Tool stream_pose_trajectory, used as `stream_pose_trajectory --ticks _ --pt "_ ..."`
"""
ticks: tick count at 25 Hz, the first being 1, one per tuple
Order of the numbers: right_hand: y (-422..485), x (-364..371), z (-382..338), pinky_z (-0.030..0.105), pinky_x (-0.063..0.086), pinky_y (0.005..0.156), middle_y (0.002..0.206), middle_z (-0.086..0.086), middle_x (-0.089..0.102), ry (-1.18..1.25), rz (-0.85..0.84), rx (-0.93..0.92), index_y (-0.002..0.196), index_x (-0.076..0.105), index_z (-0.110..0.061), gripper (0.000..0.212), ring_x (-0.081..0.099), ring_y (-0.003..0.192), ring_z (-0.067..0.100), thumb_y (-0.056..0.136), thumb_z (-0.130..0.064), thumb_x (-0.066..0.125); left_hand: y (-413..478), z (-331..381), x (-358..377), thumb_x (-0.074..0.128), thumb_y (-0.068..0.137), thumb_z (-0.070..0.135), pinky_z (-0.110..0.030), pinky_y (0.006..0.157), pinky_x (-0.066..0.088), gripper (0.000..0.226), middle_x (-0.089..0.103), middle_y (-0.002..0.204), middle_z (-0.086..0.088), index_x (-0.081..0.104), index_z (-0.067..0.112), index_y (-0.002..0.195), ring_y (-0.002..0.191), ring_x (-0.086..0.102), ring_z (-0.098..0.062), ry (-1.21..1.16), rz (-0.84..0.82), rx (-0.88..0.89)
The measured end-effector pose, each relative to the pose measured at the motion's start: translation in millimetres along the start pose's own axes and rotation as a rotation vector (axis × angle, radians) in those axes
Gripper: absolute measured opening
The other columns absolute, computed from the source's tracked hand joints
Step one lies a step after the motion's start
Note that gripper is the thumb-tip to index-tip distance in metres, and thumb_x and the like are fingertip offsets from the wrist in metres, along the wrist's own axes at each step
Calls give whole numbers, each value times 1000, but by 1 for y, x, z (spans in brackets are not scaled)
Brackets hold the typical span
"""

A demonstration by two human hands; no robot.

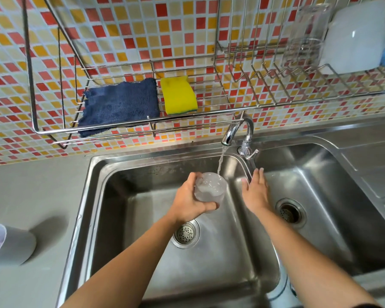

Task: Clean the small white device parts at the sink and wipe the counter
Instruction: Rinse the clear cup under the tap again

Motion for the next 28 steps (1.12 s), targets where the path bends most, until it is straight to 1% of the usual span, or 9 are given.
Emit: stream_pose_trajectory --ticks 2,5,7,11,18,22,24,26,28 --pt "-31 21 21 39 17 113 154 17 12 -206 6 -82 144 17 1 55 16 142 29 98 -24 31 -2 -13 0 82 43 37 -25 85 49 81 59 110 -1 48 22 115 97 59 -16 83 28 -6" --pt "-50 29 40 48 42 97 140 21 41 -315 57 -204 132 42 7 50 45 126 35 85 -9 52 -4 -28 -3 78 44 40 -28 92 43 88 47 111 -3 48 22 125 104 52 -22 333 10 -57" --pt "-48 27 46 51 47 89 132 21 51 -339 26 -214 126 49 7 49 53 118 36 80 -6 60 -6 -34 -8 80 50 40 -35 97 42 94 42 116 -3 42 27 135 112 44 -26 571 -25 -78" --pt "-52 21 40 48 45 93 133 20 51 -446 -89 -207 127 48 5 56 51 121 33 84 -23 28 -8 -33 -19 73 66 37 -42 95 37 90 33 133 -3 27 37 143 120 30 -27 1045 -46 -52" --pt "-52 21 39 49 43 95 135 23 48 -479 -121 -181 129 45 7 59 49 123 35 85 -26 25 -7 -17 -31 61 78 24 -44 92 32 79 30 140 -8 20 30 146 126 29 -32 1446 -6 219" --pt "-50 24 41 48 40 98 138 23 44 -492 -111 -159 131 41 9 60 46 126 35 86 -27 22 -9 -11 -32 72 68 28 -45 80 42 75 49 123 -8 42 23 136 115 45 -32 1590 5 567" --pt "-51 20 37 46 32 105 145 23 33 -505 -124 -141 136 31 9 60 36 133 34 89 -28 20 -13 -5 -33 74 64 28 -45 76 45 73 53 118 -7 47 22 132 110 50 -31 1608 39 674" --pt "-49 16 35 41 12 115 154 19 4 -549 -124 -179 143 6 5 58 8 143 29 97 -28 19 -16 -4 -35 69 71 30 -47 85 41 77 42 129 -9 34 23 139 119 41 -32 1518 38 546" --pt "-49 12 32 36 1 116 155 14 -10 -492 -130 -175 144 -6 -1 59 -7 143 24 99 -28 20 -19 -9 -40 73 69 34 -46 92 41 82 35 132 -9 29 22 138 120 36 -31 1115 100 221"
Point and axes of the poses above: each hand's wrist, its own y-axis towards the middle knuckle, its own x-axis out of the palm, z = x × y, the point moved 1 cm from there along y, towards the middle knuckle
